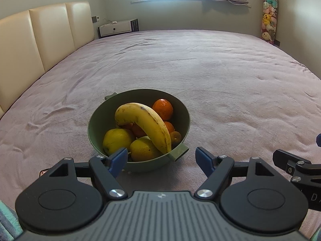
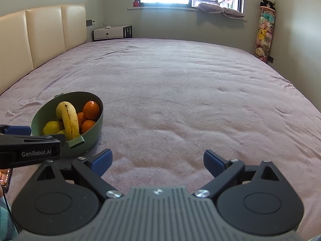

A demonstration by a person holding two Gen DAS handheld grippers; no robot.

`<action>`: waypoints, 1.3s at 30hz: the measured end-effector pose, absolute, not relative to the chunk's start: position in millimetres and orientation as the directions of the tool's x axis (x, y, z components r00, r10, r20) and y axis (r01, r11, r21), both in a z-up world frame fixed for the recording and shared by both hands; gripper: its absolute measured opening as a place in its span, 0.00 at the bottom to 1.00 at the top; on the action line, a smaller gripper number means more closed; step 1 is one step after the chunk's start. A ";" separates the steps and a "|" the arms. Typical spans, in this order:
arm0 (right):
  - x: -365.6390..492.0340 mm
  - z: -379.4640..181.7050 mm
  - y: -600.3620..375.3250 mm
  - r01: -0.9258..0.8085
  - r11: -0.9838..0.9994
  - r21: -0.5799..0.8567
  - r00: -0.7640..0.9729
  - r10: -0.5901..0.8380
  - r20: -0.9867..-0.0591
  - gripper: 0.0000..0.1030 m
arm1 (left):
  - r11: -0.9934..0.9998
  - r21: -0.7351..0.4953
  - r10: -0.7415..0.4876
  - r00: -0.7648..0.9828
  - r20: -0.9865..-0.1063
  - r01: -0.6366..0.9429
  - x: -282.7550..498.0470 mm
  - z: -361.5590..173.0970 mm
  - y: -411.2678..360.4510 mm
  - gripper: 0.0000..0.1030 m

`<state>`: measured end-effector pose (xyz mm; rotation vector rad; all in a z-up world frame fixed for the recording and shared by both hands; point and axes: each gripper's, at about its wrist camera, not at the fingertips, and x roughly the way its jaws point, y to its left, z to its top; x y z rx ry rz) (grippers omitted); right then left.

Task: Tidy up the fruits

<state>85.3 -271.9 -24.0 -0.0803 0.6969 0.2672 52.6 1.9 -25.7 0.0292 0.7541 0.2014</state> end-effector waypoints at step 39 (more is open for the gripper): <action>86.1 -24.4 -271.6 -0.277 0.961 0.020 0.730 0.224 -0.646 0.91 | 0.978 0.081 0.195 0.713 -0.674 -0.191 51.8 -23.7 4.1 0.87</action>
